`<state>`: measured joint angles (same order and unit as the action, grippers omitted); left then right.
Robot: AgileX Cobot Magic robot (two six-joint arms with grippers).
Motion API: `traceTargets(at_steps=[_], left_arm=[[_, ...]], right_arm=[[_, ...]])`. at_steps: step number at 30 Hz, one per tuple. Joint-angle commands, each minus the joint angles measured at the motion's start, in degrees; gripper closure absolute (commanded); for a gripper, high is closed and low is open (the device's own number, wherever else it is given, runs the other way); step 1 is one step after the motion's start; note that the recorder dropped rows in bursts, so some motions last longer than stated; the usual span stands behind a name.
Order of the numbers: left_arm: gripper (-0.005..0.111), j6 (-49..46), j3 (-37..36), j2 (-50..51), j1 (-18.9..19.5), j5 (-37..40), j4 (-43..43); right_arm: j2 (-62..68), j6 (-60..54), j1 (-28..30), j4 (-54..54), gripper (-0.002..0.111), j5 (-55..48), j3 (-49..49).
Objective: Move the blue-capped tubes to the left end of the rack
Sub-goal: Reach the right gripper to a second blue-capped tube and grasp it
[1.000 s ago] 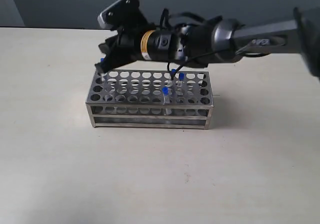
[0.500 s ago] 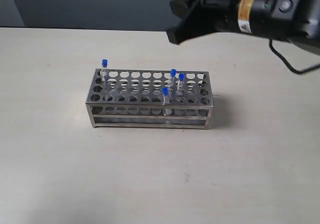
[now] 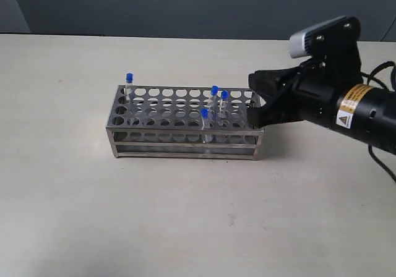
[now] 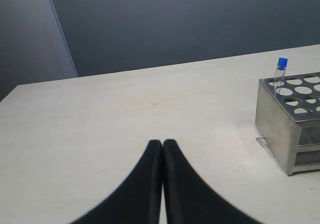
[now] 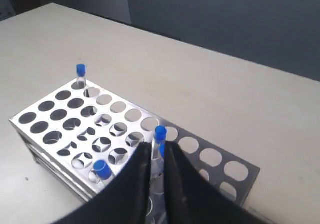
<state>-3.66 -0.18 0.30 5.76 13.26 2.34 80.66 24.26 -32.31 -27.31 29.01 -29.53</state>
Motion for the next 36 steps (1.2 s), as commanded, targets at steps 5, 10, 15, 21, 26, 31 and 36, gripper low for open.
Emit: traceTargets(at_steps=[5, 10, 15, 21, 26, 31, 36], left_arm=[[0.106, 0.0, 0.2, -0.3, -0.2, 0.0, 0.0], [0.106, 0.0, 0.2, -0.3, -0.2, 0.0, 0.0], [0.106, 0.0, 0.2, -0.3, -0.2, 0.0, 0.0], [0.106, 0.0, 0.2, -0.3, -0.2, 0.0, 0.0], [0.106, 0.0, 0.2, -0.3, -0.2, 0.0, 0.0], [0.106, 0.0, 0.2, -0.3, -0.2, 0.0, 0.0], [0.106, 0.0, 0.2, -0.3, -0.2, 0.0, 0.0]], right_arm=[[12.7, -7.0, 0.3, 4.6, 0.055, 10.8, 0.1], [17.6, -13.7, 0.3, 10.7, 0.054, 17.0, 0.0], [20.0, -15.8, 0.3, 12.4, 0.054, 20.7, -0.5], [22.5, -15.8, 0.3, 12.2, 0.054, 20.7, -4.2], [23.9, -15.7, 0.2, 11.0, 0.054, 20.3, -5.8], [24.8, -15.3, 0.2, 9.8, 0.054, 20.2, -5.8], [26.5, -15.3, 0.2, 9.8, 0.054, 20.5, -5.8]])
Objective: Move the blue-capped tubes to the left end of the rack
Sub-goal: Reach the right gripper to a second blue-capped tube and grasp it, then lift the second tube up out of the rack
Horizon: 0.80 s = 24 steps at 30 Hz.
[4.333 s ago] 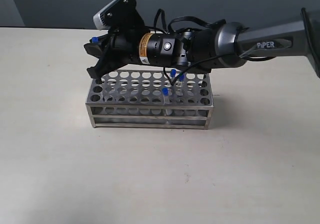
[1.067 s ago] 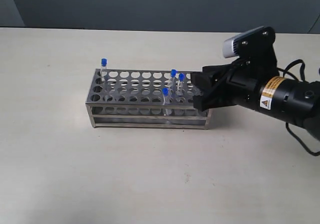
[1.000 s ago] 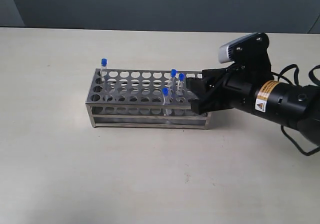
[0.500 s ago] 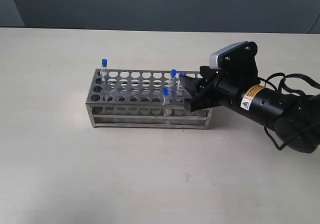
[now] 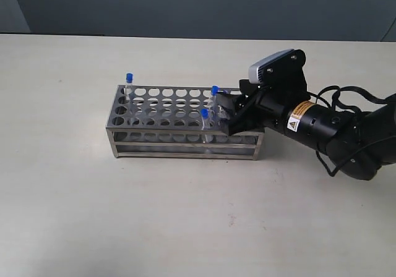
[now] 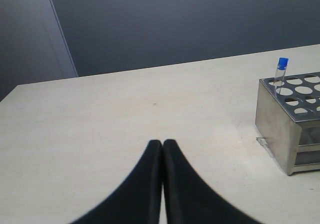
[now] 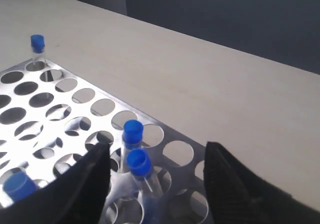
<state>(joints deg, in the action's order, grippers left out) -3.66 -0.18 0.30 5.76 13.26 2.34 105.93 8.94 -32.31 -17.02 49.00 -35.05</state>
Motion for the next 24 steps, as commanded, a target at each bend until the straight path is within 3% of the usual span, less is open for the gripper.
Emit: traceTargets(at_steps=[1, 15, 24], left_arm=[[0.106, 0.0, 0.2, -0.3, -0.2, 0.0, 0.0], [0.106, 0.0, 0.2, -0.3, -0.2, -0.2, 0.0], [0.106, 0.0, 0.2, -0.3, -0.2, -0.2, 0.0]], right_arm=[[1.7, 0.0, 0.2, -0.5, 0.054, 1.0, -0.3], [4.4, 0.0, 0.2, -0.5, 0.056, 1.8, -3.0], [4.5, 3.0, 0.2, -0.7, 0.102, -0.7, -3.0]])
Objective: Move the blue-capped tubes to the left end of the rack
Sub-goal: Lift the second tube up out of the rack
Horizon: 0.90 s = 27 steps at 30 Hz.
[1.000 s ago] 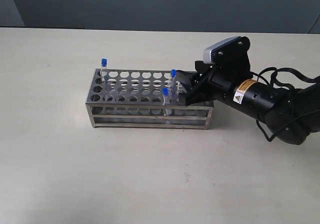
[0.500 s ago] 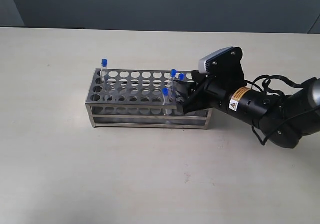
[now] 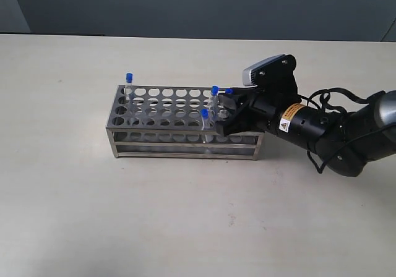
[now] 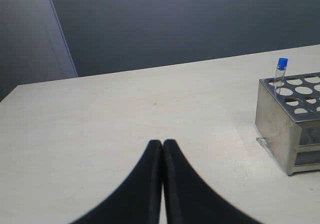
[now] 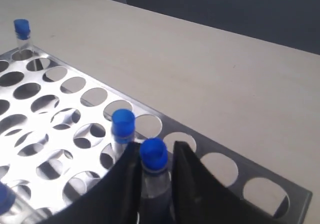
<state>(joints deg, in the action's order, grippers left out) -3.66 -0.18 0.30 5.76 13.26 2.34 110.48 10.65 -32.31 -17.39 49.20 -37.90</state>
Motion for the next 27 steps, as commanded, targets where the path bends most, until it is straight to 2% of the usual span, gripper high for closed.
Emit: traceTargets(at_steps=[1, 8, 15, 20, 27], left_arm=[[0.106, 0.0, 0.2, -0.3, -0.2, -0.2, 0.0], [0.106, 0.0, 0.2, -0.3, -0.2, -0.2, 0.0], [0.106, 0.0, 0.2, -0.3, -0.2, -0.2, 0.0], [0.106, 0.0, 0.2, -0.3, -0.2, -0.1, 0.0], [0.106, 0.0, 0.2, -0.3, -0.2, -0.1, 0.0]], right_arm=[[0.0, 1.9, 0.2, -0.5, 0.107, -0.9, -0.1], [-1.5, 3.5, 0.2, -4.7, 0.109, -1.8, -0.1], [-14.3, 3.1, 0.2, -5.5, 0.109, -13.0, -0.1], [-22.6, 3.1, 0.1, -8.3, 0.109, -12.7, -1.5], [-21.7, 6.5, -5.8, -12.4, 0.109, -16.3, -11.0]])
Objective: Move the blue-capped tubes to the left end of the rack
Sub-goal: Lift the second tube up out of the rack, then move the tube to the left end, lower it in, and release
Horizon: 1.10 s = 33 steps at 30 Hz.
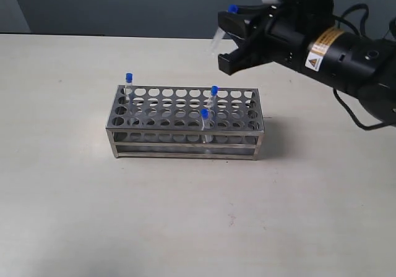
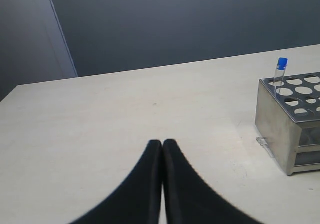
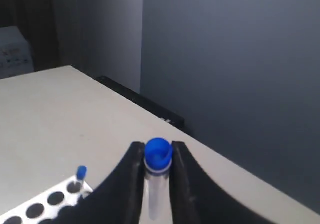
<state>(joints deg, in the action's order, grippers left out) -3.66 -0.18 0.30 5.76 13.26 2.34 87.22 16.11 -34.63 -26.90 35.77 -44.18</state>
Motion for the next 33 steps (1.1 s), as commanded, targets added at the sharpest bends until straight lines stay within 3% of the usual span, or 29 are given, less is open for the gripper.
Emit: traceTargets(at_steps=[1, 16, 33], left_arm=[[0.106, 0.0, 0.2, -0.3, -0.2, -0.1, 0.0], [0.106, 0.0, 0.2, -0.3, -0.2, -0.1, 0.0], [0.106, 0.0, 0.2, -0.3, -0.2, -0.4, 0.0]], right_arm=[[2.4, 1.2, -4.5, -3.1, 0.109, -4.0, -6.1], [24.0, 5.9, -14.5, -6.4, 0.109, -14.9, -25.9], [31.5, 6.4, -15.7, -7.5, 0.106, -12.8, -27.1]])
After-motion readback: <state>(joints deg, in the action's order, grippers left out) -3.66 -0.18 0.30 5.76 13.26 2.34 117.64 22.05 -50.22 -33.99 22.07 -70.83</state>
